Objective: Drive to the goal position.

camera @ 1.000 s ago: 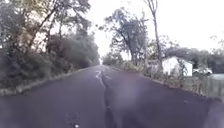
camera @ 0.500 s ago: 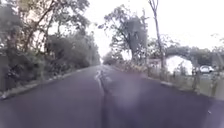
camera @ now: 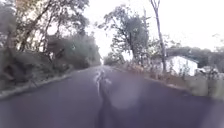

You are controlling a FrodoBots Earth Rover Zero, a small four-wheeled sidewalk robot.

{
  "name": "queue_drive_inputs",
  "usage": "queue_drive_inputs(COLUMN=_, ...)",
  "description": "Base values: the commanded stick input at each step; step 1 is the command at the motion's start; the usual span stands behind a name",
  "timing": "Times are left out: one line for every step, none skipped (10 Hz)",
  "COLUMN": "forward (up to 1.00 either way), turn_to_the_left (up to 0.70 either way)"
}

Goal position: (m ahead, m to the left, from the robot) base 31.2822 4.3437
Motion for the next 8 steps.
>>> queue_drive_inputs(forward=1.00, turn_to_the_left=0.00)
queue_drive_inputs(forward=1.00, turn_to_the_left=0.00)
queue_drive_inputs(forward=1.00, turn_to_the_left=0.00)
queue_drive_inputs(forward=1.00, turn_to_the_left=0.00)
queue_drive_inputs(forward=1.00, turn_to_the_left=0.00)
queue_drive_inputs(forward=1.00, turn_to_the_left=0.00)
queue_drive_inputs(forward=1.00, turn_to_the_left=0.00)
queue_drive_inputs(forward=1.00, turn_to_the_left=0.00)
